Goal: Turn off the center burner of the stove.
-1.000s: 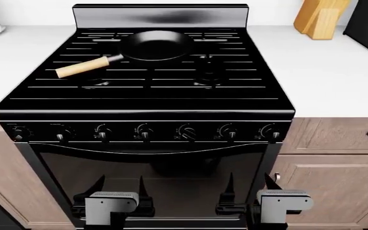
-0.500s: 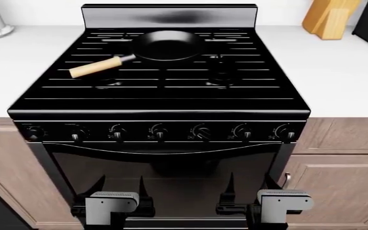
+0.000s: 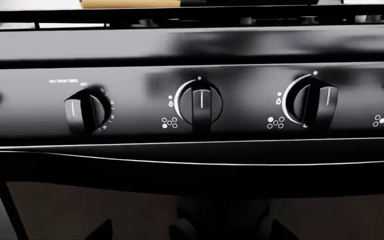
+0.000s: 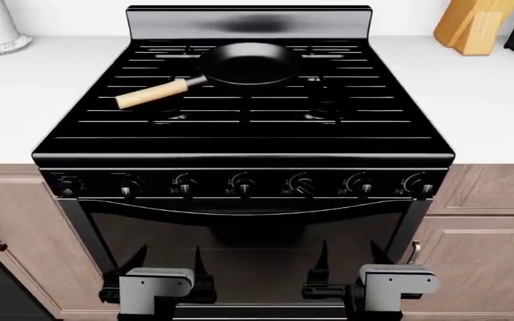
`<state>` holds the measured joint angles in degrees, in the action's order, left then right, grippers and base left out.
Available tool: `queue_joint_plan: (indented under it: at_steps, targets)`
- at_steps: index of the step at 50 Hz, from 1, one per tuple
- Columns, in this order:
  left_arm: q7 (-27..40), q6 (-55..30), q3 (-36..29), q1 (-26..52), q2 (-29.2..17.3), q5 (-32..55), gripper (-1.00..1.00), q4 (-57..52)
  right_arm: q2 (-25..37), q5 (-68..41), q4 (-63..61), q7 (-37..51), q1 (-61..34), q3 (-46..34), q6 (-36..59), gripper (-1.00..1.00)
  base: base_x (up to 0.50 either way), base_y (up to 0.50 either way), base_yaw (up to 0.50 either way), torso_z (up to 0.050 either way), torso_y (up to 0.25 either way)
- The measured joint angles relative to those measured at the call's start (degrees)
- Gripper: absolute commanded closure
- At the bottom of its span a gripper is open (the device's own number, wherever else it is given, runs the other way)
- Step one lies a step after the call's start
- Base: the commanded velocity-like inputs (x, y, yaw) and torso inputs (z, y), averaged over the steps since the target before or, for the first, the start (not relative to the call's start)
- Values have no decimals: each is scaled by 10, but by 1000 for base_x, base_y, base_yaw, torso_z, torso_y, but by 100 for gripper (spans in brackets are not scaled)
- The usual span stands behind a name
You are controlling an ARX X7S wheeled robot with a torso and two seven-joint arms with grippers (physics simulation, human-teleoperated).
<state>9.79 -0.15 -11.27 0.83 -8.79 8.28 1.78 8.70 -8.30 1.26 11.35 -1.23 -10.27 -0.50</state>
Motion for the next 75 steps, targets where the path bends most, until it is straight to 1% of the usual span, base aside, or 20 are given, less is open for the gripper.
queue_joint_plan:
  at_steps: [38,75]
  targets:
    - [12,3,-13,2,-10,11,-100,0,10,-10,2,13,-2,-14,-4,-100,0,120,0,0,0]
    - [22,6,-25,2,-20,19,-100,-2,18,-19,-1,33,-6,-21,7,-100,54,0,0,0,0]
